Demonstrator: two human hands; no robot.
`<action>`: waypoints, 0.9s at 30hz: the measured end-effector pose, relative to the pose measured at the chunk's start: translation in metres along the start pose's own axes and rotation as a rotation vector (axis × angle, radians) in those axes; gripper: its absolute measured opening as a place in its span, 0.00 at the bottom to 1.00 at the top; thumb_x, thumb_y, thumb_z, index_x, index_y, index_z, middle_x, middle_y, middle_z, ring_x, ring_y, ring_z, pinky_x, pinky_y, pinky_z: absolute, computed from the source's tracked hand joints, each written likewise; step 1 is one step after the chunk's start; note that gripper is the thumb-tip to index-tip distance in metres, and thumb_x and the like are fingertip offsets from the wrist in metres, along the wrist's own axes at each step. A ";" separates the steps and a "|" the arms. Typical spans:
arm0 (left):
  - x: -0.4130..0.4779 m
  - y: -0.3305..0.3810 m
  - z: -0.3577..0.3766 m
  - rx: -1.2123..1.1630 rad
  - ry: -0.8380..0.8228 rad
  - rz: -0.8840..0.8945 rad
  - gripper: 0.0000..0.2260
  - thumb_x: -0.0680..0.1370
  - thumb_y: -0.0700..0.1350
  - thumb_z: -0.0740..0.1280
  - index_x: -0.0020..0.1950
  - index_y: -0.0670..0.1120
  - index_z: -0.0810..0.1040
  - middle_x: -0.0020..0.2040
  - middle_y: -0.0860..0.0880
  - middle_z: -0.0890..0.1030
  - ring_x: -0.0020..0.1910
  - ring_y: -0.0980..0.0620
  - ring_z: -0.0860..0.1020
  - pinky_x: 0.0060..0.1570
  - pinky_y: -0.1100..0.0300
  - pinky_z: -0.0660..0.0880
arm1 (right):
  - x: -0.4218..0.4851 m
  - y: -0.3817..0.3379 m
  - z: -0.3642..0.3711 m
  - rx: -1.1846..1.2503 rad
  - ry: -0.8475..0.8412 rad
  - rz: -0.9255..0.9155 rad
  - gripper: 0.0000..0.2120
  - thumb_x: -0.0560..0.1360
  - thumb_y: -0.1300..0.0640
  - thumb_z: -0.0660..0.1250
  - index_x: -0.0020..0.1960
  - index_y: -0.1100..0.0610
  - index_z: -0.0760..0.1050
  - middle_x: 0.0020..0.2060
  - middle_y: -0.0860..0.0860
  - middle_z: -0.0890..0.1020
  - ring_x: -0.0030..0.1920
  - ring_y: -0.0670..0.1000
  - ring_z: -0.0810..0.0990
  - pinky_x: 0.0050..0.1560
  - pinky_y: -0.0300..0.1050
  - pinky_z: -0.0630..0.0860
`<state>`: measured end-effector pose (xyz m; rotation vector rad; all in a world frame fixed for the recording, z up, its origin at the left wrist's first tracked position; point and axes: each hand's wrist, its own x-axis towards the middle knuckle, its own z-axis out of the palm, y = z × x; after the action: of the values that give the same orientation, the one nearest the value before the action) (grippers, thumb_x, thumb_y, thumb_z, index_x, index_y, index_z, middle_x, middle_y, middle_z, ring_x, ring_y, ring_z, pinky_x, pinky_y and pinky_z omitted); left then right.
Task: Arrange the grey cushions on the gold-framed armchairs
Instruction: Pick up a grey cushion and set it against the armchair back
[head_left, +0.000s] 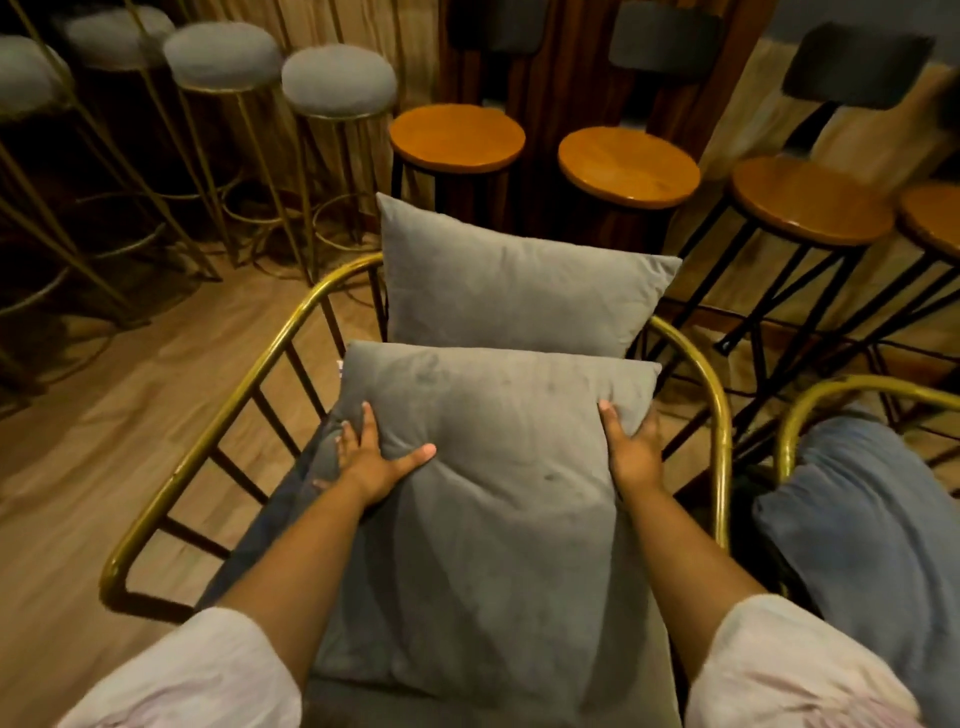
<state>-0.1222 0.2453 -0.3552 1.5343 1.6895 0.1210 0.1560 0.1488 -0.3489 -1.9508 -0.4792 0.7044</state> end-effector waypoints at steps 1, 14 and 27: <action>0.004 -0.002 0.002 0.015 -0.005 -0.008 0.54 0.65 0.68 0.68 0.76 0.56 0.34 0.79 0.44 0.37 0.78 0.43 0.38 0.73 0.35 0.45 | 0.000 0.000 0.001 -0.086 0.017 0.005 0.46 0.67 0.29 0.61 0.77 0.48 0.50 0.73 0.56 0.64 0.68 0.64 0.69 0.68 0.62 0.67; -0.028 0.051 -0.007 0.203 0.129 0.121 0.41 0.69 0.57 0.72 0.75 0.43 0.59 0.74 0.37 0.65 0.71 0.34 0.64 0.69 0.39 0.64 | -0.057 0.013 -0.092 -0.324 -0.402 -0.013 0.25 0.79 0.53 0.61 0.74 0.59 0.63 0.69 0.56 0.71 0.69 0.55 0.70 0.68 0.46 0.67; -0.216 0.218 0.173 0.081 -0.119 0.497 0.19 0.78 0.46 0.65 0.66 0.38 0.73 0.61 0.36 0.79 0.59 0.36 0.77 0.58 0.49 0.74 | -0.103 0.106 -0.321 0.225 -0.014 0.146 0.07 0.81 0.63 0.56 0.53 0.58 0.72 0.37 0.57 0.77 0.28 0.47 0.76 0.24 0.32 0.68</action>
<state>0.1355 0.0372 -0.2351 1.9569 1.2063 0.2160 0.2924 -0.1734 -0.2988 -1.7819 -0.2549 0.8281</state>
